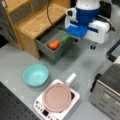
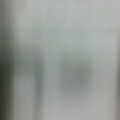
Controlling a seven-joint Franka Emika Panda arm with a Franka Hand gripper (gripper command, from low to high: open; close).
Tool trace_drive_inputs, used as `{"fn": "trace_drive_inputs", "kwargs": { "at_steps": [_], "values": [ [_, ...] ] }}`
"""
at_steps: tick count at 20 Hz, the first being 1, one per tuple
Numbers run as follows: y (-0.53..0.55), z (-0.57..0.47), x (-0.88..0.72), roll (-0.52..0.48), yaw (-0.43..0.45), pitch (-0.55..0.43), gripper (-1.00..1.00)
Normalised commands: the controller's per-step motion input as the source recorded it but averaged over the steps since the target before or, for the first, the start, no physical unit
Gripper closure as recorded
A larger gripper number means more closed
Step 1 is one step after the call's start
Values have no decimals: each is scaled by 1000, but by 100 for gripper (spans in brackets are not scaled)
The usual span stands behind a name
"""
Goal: Open the drawer. Pick up the carrot. Put the carrots in the drawer.
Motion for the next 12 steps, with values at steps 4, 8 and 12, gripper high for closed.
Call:
{"fn": "trace_drive_inputs", "kwargs": {
  "at_steps": [4,8,12],
  "values": [
    [-166,58,223,-45,86,121,-100],
    [-25,-10,217,-55,127,95,-100],
    [55,-85,210,-48,127,48,-100]
  ]
}}
